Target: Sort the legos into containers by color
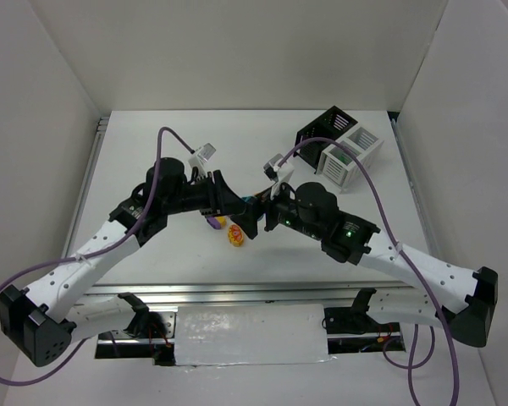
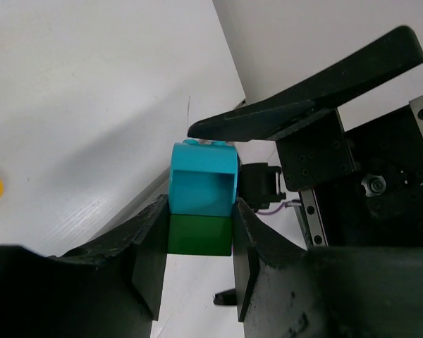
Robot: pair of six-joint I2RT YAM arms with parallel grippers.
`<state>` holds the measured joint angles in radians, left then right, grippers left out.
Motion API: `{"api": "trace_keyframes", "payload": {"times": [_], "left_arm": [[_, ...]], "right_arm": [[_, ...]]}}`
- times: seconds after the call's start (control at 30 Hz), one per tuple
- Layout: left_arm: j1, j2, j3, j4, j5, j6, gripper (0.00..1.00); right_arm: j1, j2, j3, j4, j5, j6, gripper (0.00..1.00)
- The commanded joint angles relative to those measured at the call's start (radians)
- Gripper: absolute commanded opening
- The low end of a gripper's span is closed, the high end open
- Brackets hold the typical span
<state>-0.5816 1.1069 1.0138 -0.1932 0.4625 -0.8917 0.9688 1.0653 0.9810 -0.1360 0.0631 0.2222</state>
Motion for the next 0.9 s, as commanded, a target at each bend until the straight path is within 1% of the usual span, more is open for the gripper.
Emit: {"api": "trace_keyframes", "payload": {"times": [0.0, 0.23, 0.33, 0.37, 0.4, 0.47, 0.5, 0.57, 0.6, 0.73, 0.87], "left_arm": [[-0.015, -0.028, 0.051, 0.025, 0.044, 0.036, 0.0], [-0.015, -0.048, 0.048, 0.034, 0.054, 0.08, 0.0], [-0.014, -0.056, 0.057, 0.023, 0.061, 0.14, 0.0], [-0.015, -0.059, 0.058, 0.017, 0.067, 0.157, 0.0], [-0.014, -0.059, 0.065, 0.008, 0.074, 0.175, 0.0], [-0.015, -0.064, 0.069, -0.002, 0.106, 0.224, 0.0], [-0.014, -0.065, 0.068, 0.004, 0.125, 0.24, 0.0], [-0.012, -0.077, 0.066, 0.006, 0.163, 0.28, 0.0], [-0.014, -0.084, 0.062, 0.011, 0.18, 0.292, 0.0], [-0.012, -0.128, 0.042, 0.043, 0.255, 0.336, 0.0], [-0.012, -0.173, -0.009, 0.154, 0.369, 0.335, 0.0]], "right_arm": [[0.001, -0.042, -0.021, 0.131, -0.097, -0.004, 1.0], [-0.062, -0.053, -0.034, 0.081, -0.204, 0.009, 1.0], [-0.151, -0.096, -0.056, 0.058, -0.322, 0.029, 1.0], [-0.183, -0.125, -0.064, 0.058, -0.377, 0.035, 1.0], [-0.246, -0.137, -0.07, 0.059, -0.508, 0.042, 1.0], [-0.287, -0.165, -0.079, 0.056, -0.627, 0.046, 1.0], [-0.304, -0.171, -0.079, 0.05, -0.719, 0.046, 1.0], [-0.311, -0.179, -0.071, 0.029, -0.794, 0.031, 1.0], [-0.315, -0.177, -0.068, 0.021, -0.862, 0.026, 1.0], [-0.323, -0.162, -0.067, 0.049, -0.954, 0.06, 0.99], [-0.323, -0.123, -0.067, 0.104, -1.031, 0.095, 0.96]]}}
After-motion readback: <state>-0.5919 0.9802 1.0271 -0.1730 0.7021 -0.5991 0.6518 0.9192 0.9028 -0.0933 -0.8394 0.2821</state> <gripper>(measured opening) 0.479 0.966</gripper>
